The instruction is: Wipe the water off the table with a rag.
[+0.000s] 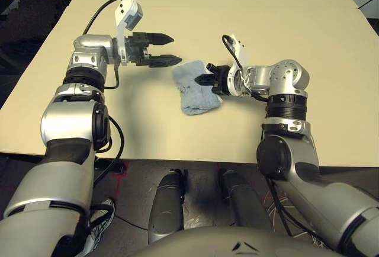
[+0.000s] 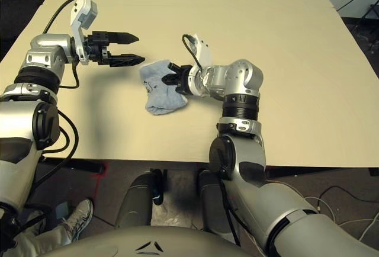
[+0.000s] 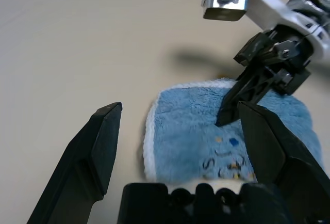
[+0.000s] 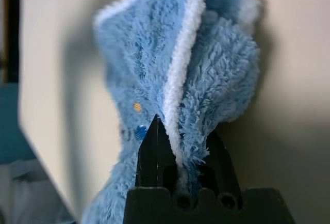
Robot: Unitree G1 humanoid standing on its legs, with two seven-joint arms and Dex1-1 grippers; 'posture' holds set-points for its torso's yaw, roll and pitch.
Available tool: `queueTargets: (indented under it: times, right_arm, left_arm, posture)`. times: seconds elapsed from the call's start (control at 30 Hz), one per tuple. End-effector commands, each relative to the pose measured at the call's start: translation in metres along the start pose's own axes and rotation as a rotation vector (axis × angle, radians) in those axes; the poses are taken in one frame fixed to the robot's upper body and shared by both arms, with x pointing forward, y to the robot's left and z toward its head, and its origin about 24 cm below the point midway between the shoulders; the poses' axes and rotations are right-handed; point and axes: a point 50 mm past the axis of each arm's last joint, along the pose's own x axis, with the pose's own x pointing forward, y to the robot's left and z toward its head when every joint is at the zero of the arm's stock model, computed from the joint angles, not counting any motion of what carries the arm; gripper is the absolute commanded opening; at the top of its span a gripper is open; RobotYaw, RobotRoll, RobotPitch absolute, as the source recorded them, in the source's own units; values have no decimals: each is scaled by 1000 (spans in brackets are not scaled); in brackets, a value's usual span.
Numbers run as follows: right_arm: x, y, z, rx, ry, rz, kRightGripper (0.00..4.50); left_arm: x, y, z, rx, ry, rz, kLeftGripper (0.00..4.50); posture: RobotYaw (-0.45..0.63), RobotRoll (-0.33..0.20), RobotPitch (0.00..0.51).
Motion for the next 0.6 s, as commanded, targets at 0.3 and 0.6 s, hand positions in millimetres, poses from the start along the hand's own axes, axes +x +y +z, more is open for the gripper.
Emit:
queueTargets:
  times: [0.3, 0.6]
  right_arm:
    - [-63, -79, 24, 12, -147, -313, 53]
    - [-91, -62, 65, -19, -278, -285, 53]
  left_arm:
    - [5, 0, 2, -3, -13, 3, 4500]
    - [10, 0, 5, 2, -13, -2, 4500]
  posture:
    - [-15, 0, 206]
    - [-33, 0, 201]
